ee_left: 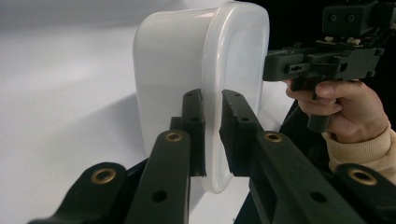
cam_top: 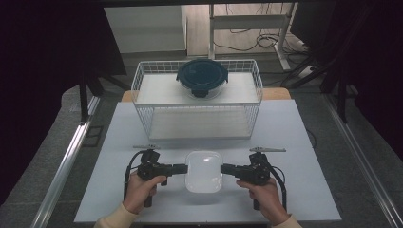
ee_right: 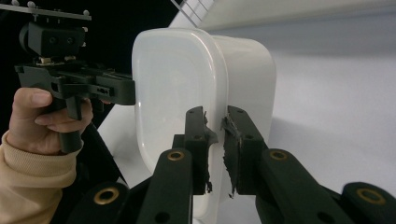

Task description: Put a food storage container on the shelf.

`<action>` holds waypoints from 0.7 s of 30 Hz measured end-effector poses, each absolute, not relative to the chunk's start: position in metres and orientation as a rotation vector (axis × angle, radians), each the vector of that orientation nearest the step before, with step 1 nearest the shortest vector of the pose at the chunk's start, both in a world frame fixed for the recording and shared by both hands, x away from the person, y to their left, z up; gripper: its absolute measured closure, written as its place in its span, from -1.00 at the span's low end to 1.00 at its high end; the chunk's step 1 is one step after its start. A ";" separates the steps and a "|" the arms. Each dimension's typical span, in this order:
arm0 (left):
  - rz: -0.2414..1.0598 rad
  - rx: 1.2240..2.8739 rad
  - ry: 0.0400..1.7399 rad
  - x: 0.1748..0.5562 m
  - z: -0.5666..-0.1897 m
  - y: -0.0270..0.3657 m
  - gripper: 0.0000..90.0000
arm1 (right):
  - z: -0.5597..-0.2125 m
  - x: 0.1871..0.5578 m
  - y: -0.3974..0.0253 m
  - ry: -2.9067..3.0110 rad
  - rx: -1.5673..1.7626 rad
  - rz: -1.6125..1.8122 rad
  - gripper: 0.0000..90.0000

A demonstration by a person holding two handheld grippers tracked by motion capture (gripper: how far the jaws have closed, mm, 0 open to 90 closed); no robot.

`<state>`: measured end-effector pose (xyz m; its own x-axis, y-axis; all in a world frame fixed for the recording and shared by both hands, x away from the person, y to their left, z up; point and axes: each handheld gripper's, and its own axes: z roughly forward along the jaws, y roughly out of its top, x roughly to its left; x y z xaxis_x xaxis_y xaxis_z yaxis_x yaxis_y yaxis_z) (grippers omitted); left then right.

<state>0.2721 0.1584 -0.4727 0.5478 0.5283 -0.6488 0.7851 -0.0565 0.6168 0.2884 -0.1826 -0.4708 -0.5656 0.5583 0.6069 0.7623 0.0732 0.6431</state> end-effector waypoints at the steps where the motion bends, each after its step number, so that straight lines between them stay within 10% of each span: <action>1: -0.290 1.720 1.100 0.271 -0.470 0.158 0.79 | -0.468 0.288 -0.183 -2.149 -1.335 -1.507 0.76; 21: -0.209 1.721 1.031 0.263 -0.445 0.160 0.79 | -0.438 0.281 -0.181 -2.240 -1.253 -1.600 0.76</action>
<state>0.2633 0.1604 -0.4451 0.6107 0.5309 -0.5875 0.7178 -0.0578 0.6939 0.2812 -0.1807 -0.4385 -0.6508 0.5499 0.5236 0.6737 0.1001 0.7322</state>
